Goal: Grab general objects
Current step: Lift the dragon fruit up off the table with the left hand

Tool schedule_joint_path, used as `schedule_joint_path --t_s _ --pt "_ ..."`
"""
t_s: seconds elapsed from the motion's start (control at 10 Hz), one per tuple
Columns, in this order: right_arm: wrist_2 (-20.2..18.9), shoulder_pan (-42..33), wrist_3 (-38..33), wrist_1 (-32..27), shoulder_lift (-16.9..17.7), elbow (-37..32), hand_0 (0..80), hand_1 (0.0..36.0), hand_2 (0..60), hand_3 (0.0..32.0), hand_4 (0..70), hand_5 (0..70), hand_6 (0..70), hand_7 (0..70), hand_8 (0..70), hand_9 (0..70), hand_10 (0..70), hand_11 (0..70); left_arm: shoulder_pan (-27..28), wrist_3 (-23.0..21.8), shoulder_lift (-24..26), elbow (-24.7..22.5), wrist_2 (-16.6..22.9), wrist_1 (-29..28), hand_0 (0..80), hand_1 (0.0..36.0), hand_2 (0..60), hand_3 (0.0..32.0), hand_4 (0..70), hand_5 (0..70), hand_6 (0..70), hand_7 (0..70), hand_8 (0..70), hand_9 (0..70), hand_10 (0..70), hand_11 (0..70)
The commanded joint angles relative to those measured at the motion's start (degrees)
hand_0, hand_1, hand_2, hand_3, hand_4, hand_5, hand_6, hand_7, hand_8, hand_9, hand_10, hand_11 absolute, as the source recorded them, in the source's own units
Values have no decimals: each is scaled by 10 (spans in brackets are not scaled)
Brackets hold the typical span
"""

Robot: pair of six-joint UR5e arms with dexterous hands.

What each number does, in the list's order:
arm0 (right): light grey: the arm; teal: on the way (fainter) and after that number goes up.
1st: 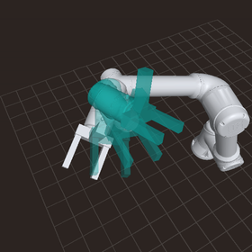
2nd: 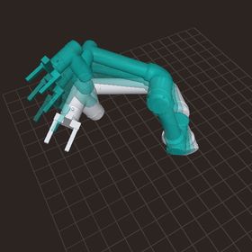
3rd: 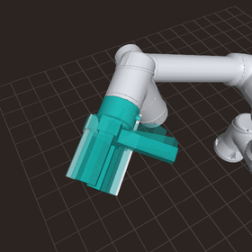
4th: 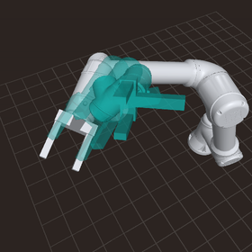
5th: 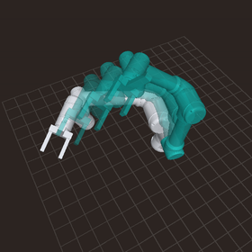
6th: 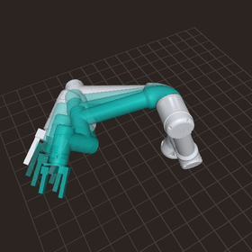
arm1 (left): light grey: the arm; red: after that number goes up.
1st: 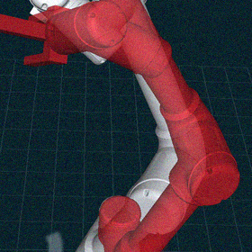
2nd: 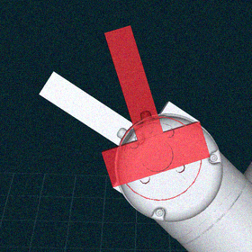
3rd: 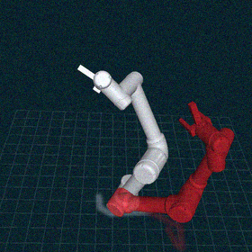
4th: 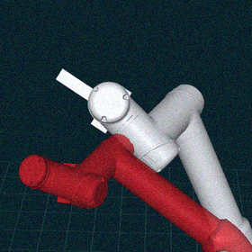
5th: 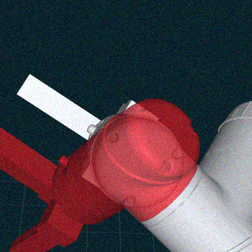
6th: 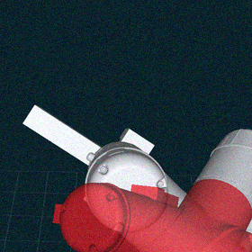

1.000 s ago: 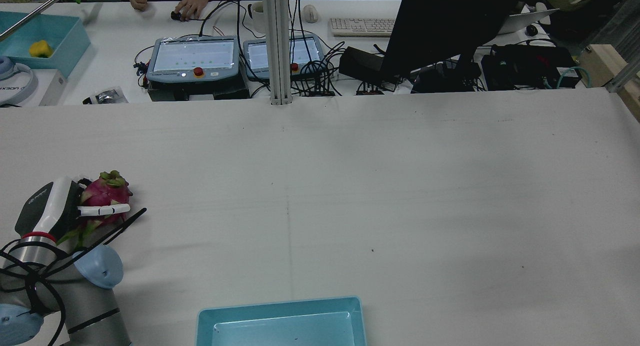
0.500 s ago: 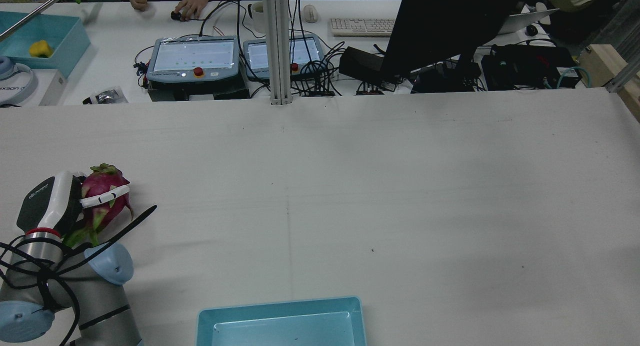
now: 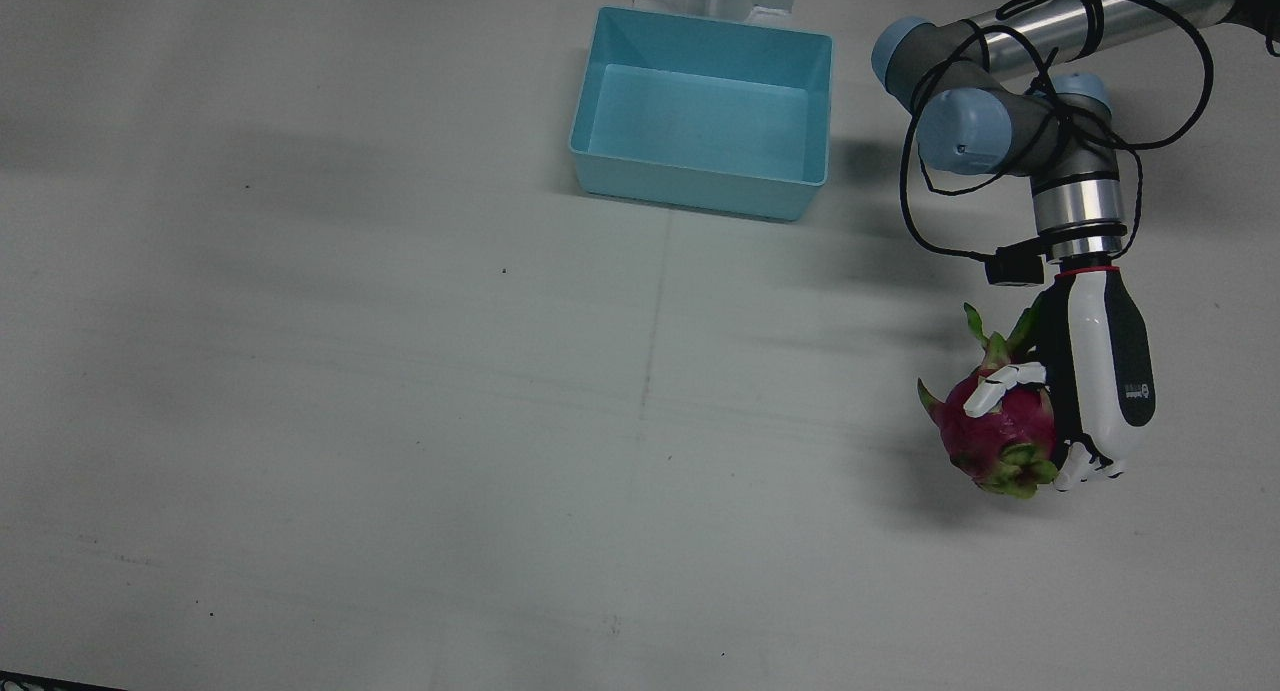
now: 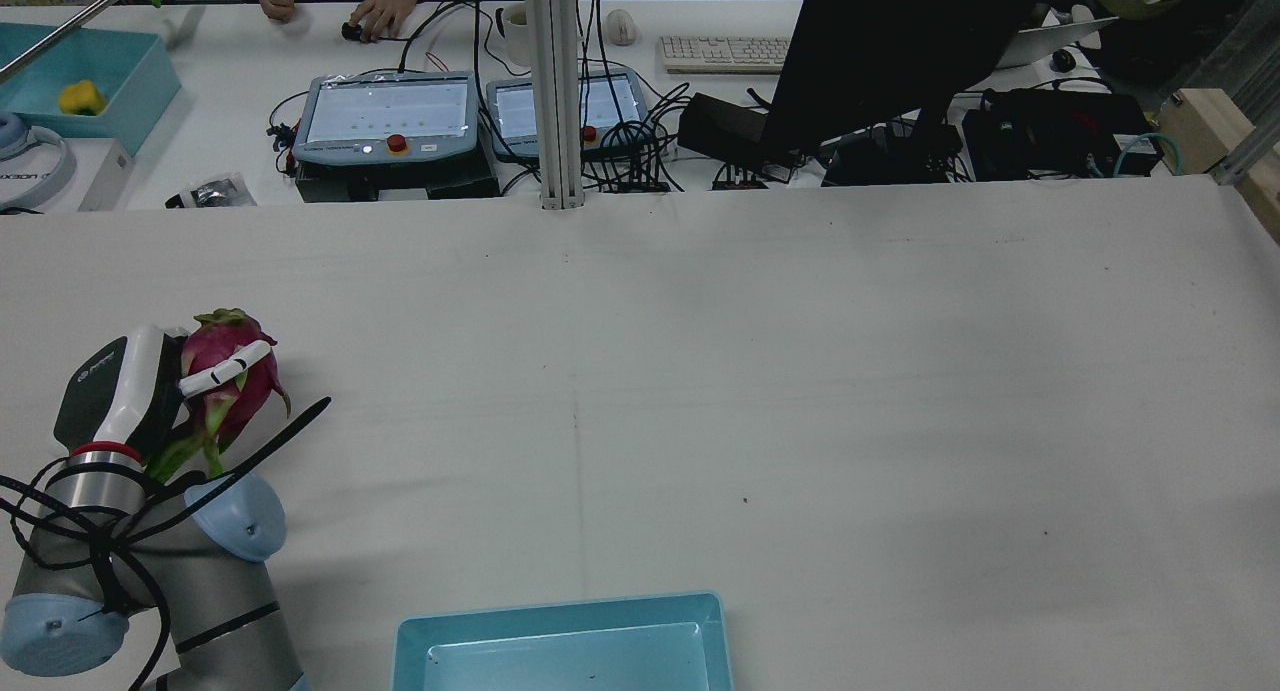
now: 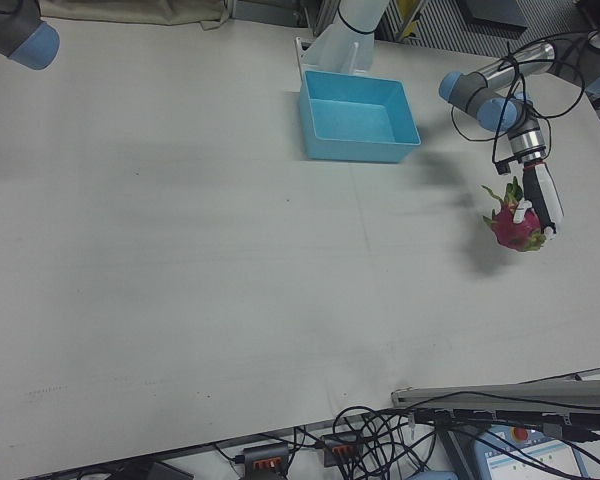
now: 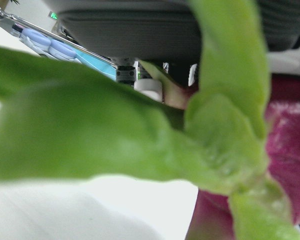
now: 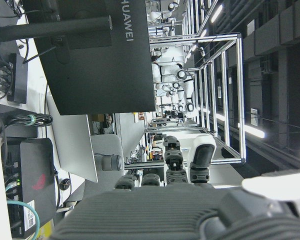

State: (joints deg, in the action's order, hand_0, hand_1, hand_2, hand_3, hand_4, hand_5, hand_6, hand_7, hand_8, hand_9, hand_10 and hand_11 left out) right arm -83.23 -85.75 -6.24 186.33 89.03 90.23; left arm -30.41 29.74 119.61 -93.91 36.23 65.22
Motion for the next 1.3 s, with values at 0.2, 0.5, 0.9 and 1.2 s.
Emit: schedule_joint_path --t_s 0.2,0.5,0.9,1.2 --pt "0 0 0 0 0 0 0 0 0 0 0 0 0 0 0 0 0 0 -10 9 -3 -34 79 -214 0 0 600 0 643 502 700 525 700 700 700 700" --pt "0 0 0 0 0 0 0 0 0 0 0 0 0 0 0 0 0 0 -116 58 4 -49 287 -416 0 0 600 0 502 429 700 466 700 700 700 700" --pt "0 0 0 0 0 0 0 0 0 0 0 0 0 0 0 0 0 0 -220 70 3 -115 476 -524 64 10 600 0 700 451 700 598 700 700 700 700" --pt "0 0 0 0 0 0 0 0 0 0 0 0 0 0 0 0 0 0 -165 106 2 -132 507 -570 302 10 600 0 700 466 700 700 700 700 700 700"
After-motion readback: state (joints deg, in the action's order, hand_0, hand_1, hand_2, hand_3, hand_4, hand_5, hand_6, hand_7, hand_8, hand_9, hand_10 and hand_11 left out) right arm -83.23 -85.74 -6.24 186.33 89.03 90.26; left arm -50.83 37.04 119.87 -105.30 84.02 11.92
